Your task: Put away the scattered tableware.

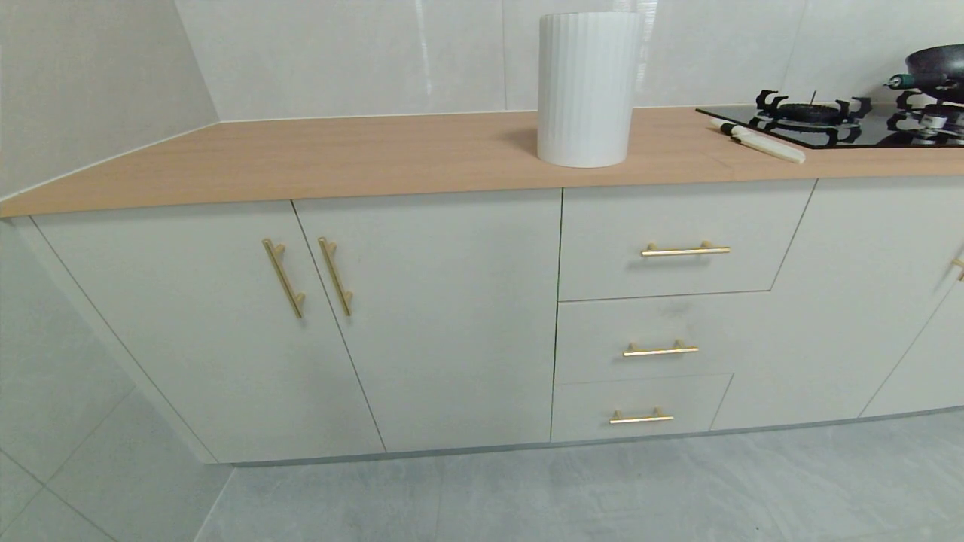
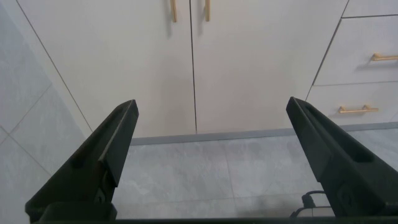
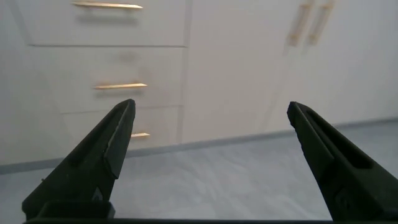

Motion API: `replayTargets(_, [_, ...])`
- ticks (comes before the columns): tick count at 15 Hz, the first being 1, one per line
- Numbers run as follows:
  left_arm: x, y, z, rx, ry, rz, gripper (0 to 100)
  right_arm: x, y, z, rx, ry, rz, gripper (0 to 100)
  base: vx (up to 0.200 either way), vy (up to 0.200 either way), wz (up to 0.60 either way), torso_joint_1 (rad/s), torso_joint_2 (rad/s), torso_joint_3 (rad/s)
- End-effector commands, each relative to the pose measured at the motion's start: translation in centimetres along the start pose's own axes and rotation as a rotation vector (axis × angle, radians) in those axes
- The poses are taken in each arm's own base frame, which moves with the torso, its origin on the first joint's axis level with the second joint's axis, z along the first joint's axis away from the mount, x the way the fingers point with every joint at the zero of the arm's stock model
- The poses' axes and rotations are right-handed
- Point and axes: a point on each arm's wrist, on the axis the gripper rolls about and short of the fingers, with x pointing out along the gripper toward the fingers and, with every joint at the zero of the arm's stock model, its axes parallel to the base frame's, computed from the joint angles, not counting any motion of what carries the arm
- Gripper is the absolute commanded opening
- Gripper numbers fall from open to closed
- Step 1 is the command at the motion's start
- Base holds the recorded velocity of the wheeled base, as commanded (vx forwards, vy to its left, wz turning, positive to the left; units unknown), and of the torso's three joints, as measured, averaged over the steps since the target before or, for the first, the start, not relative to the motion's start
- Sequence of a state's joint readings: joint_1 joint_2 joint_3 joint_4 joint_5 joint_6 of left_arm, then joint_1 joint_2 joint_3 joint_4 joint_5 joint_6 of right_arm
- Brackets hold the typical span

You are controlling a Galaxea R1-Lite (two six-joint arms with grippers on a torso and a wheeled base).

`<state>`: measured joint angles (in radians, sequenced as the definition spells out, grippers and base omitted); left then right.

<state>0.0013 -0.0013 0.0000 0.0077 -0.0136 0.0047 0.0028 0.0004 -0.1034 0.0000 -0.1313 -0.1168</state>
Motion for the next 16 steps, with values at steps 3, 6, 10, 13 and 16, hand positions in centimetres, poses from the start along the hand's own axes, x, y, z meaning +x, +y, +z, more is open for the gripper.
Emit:
replayTargets(3, [0.01, 0.0, 0.0, 0.0, 0.001, 0.0, 100, 0.62, 0.72, -2.77, 0.066, 0.087, 0.145, 100, 0.0, 0.0, 0.0, 0.0, 0.0, 0.0])
replayTargets(6, [0.01, 0.0, 0.0, 0.0, 0.001, 0.0, 100, 0.58, 0.74, -2.81, 0.107, 0.097, 0.153, 100, 0.0, 0.0, 0.0, 0.0, 0.0, 0.0])
replayTargets(10, [0.01, 0.0, 0.0, 0.0, 0.001, 0.0, 100, 0.58, 0.74, -2.81, 0.107, 0.097, 0.153, 100, 0.0, 0.0, 0.0, 0.0, 0.0, 0.0])
replayTargets(13, [0.01, 0.0, 0.0, 0.0, 0.001, 0.0, 100, 0.58, 0.74, -2.81, 0.107, 0.097, 0.153, 100, 0.0, 0.0, 0.0, 0.0, 0.0, 0.0])
replayTargets(16, [0.01, 0.0, 0.0, 0.005, 0.001, 0.0, 100, 0.58, 0.74, -2.81, 0.106, 0.097, 0.155, 100, 0.0, 0.0, 0.0, 0.0, 0.0, 0.0])
